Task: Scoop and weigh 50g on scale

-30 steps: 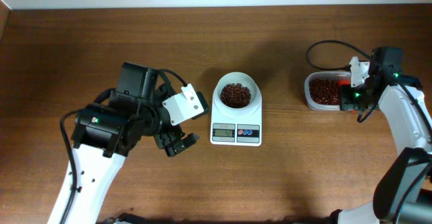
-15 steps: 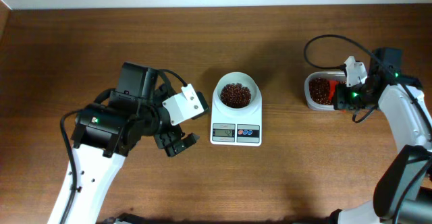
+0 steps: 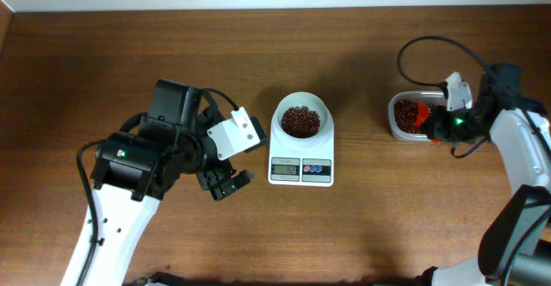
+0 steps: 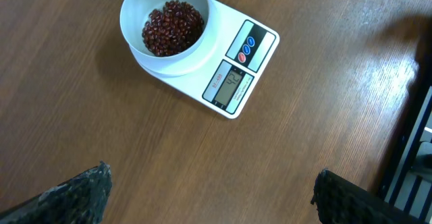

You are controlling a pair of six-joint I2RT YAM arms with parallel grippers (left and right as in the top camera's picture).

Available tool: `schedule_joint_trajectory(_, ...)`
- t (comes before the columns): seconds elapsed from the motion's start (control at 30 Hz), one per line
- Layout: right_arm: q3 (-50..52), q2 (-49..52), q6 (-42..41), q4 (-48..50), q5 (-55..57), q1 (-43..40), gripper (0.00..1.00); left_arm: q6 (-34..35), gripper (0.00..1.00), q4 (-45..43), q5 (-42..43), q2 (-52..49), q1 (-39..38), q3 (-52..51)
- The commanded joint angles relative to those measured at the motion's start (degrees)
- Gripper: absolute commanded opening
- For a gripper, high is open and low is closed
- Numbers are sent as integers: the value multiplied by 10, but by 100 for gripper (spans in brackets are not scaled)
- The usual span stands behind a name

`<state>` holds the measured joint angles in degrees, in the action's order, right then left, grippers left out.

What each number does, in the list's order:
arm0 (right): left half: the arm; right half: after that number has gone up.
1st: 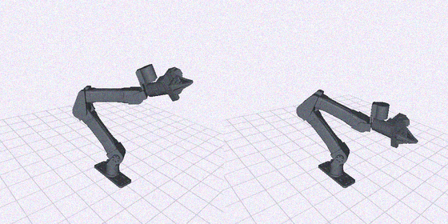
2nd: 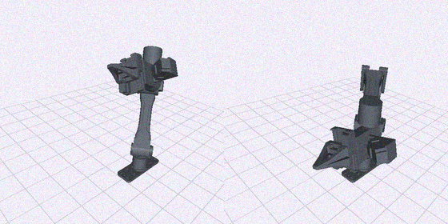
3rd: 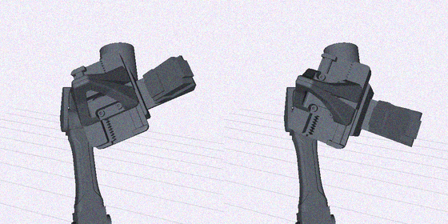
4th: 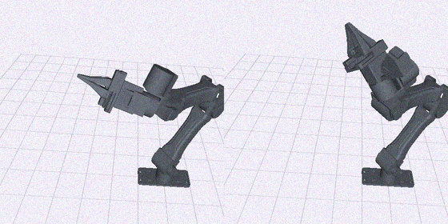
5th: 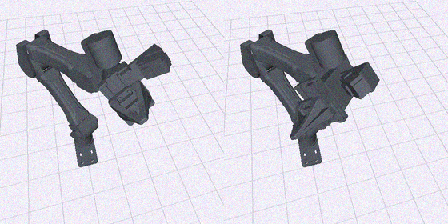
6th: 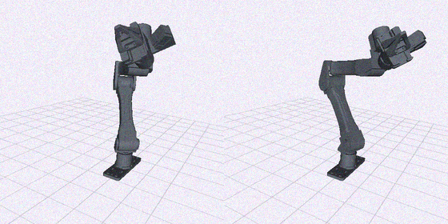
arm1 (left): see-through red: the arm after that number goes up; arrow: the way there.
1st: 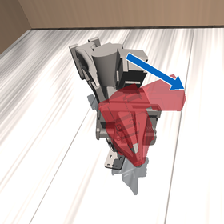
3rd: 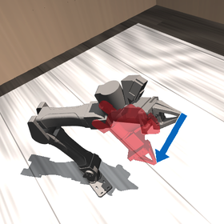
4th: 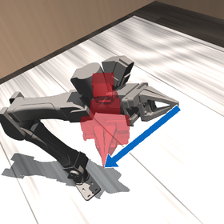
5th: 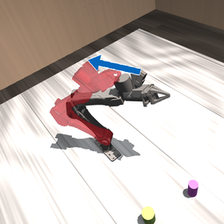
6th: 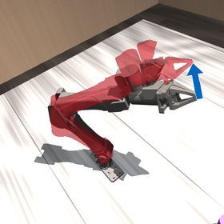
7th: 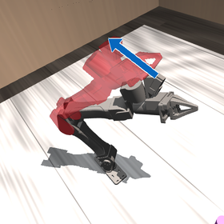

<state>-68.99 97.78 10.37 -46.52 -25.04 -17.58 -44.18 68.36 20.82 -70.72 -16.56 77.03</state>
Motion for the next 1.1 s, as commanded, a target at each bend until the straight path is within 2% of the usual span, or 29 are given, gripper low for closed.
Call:
schedule_joint_trajectory(0.0, 2, 12, -4, -8, -72, -30, 4, -11, 99, 1, 8, 2, 3, 9)
schedule_joint_trajectory(0.37, 2, 12, -2, -17, -78, -78, 4, -11, 99, 1, 8, 2, 3, 9)
schedule_joint_trajectory(0.8, 0, -55, 17, -26, -81, -79, 4, -11, 99, 1, 8, 2, 3, 9)
schedule_joint_trajectory(1.07, 0, -58, 28, -40, -58, -79, 4, -11, 99, 1, 8, 2, 3, 9)
